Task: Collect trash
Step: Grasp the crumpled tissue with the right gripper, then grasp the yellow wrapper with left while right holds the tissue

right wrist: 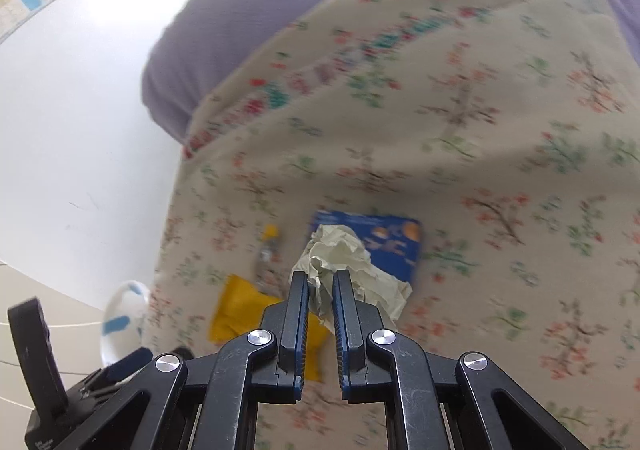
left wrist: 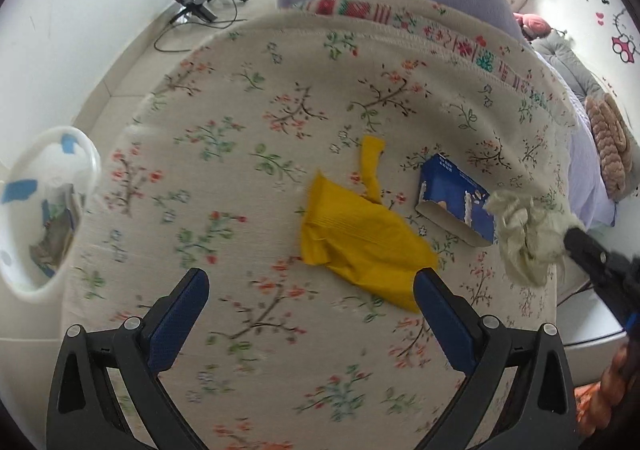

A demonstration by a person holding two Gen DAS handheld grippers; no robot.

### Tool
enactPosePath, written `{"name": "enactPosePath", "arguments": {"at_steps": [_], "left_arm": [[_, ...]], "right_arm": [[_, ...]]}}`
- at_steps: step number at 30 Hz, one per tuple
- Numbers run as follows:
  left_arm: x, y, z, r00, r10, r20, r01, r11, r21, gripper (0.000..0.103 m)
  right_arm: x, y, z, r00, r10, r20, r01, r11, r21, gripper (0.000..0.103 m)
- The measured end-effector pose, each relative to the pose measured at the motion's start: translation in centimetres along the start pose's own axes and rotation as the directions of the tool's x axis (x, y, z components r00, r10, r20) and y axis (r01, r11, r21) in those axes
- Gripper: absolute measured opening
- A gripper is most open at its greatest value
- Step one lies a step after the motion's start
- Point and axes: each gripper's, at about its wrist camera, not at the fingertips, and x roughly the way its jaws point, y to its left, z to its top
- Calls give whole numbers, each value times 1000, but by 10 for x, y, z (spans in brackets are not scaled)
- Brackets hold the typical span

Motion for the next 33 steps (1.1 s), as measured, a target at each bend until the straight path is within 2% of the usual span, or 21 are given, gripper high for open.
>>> {"name": "enactPosePath", "arguments": {"at_steps": [3,6,7,8,9,13,14,16,17,18,21,25,27,31,32,33], "left_arm": [[16,-3,1,1000,-26,-9,25,998,-62,100],[29,0,-1,998,-59,-14,57,991,-118,80],[30,1,-2,998,-57,7,58,991,-125,79],[29,1,-2,998,-52,27,55,991,-122,70],[30,0,-2,998,-56,29,59,991,-118,57],[34,1,-3,998,-51,29,54,993,-105,28],[35,2,-4,998,-63,26,66,992,-107,26],[36,3,-3,996,-82,25,84,991,-108,20],[35,3,-3,996,-90,26,92,991,-102,17],[34,4,-2,995,-94,27,97,991,-94,14],[25,4,-1,993,-113,36,115,991,-62,11],[9,3,3,991,-122,60,123,992,-19,9],[1,3,3,990,-122,73,122,993,3,3],[-13,5,11,987,-136,90,135,991,21,3],[-17,5,10,986,-139,94,138,990,24,3],[-20,6,10,985,-143,97,141,990,26,3]], "right_arm": [[-3,-15,-5,1000,-6,-13,7,1000,18,11],[-4,-27,-8,1000,-9,-21,10,999,31,11],[-6,-31,-8,1000,-7,-22,7,999,38,11],[-7,-36,-8,1000,-2,-26,3,999,44,11],[-9,-41,-8,1000,5,-31,-3,999,52,11],[-10,-61,-8,998,9,-62,-4,996,85,15],[-9,-65,-9,998,2,-70,5,996,93,17],[-7,-74,-9,996,-17,-85,27,993,114,38],[-8,-77,-9,996,-29,-81,39,992,121,55],[-9,-79,-9,996,-40,-75,49,991,122,60],[-9,-83,-9,995,-57,-80,66,991,114,61],[4,-79,-14,989,-60,-136,72,994,87,61],[12,-73,-17,985,-66,-158,76,995,62,61],[26,-66,-21,977,-104,-187,112,993,32,61],[28,-65,-22,975,-111,-192,119,992,32,56],[30,-66,-22,974,-120,-194,129,991,35,42]]}}
